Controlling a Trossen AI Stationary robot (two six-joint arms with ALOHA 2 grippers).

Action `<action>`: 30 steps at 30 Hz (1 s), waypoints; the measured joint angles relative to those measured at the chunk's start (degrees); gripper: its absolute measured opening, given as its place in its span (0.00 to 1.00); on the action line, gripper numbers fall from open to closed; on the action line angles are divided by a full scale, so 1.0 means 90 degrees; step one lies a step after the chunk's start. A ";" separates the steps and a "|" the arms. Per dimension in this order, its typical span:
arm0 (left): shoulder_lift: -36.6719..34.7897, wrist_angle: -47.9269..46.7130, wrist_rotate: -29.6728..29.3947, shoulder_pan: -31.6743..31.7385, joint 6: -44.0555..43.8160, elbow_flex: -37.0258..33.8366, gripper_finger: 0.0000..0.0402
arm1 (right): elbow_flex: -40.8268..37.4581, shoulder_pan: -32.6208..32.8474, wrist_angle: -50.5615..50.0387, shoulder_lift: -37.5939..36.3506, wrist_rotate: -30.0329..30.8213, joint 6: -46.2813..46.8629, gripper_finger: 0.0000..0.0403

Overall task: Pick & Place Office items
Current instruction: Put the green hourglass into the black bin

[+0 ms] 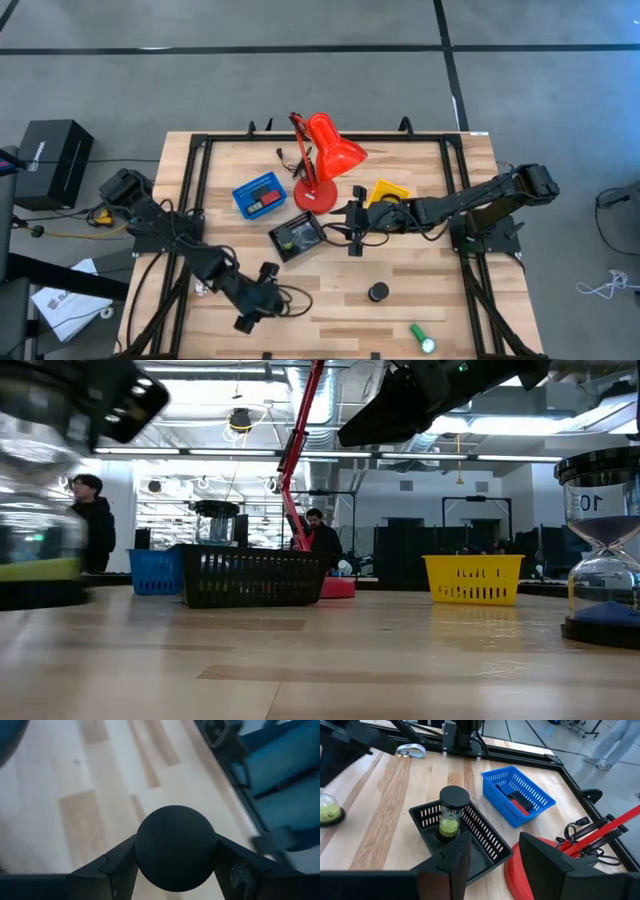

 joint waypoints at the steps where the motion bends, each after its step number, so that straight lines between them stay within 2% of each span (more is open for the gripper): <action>1: 0.0000 0.0004 -0.0021 0.0089 0.0087 0.0000 0.55 | 0.0000 0.0000 -0.0002 0.0001 -0.0002 0.0000 0.39; 8: 0.0000 0.0081 -0.0086 0.1010 0.0570 0.0077 0.51 | 0.0000 0.0000 -0.0002 0.0000 -0.0002 0.0000 0.39; 13: -0.0117 0.0139 -0.0095 0.1468 0.1148 0.0333 0.54 | 0.0000 0.0000 -0.0089 0.0000 -0.0002 -0.0008 0.39; 17: -0.0477 0.0148 -0.0085 0.1673 0.1479 0.0396 0.52 | 0.0000 0.0005 -0.0548 -0.0004 0.0032 -0.0416 0.39; 23: -0.1118 0.0127 -0.0149 0.2141 0.1585 0.0401 0.53 | -0.0007 0.0005 -0.1069 -0.0137 0.0046 -0.0354 0.39; 30: -0.1224 0.0097 0.0014 0.3019 0.2054 0.0230 0.52 | 0.0002 -0.0080 -0.1089 -0.0163 0.0053 -0.0345 0.39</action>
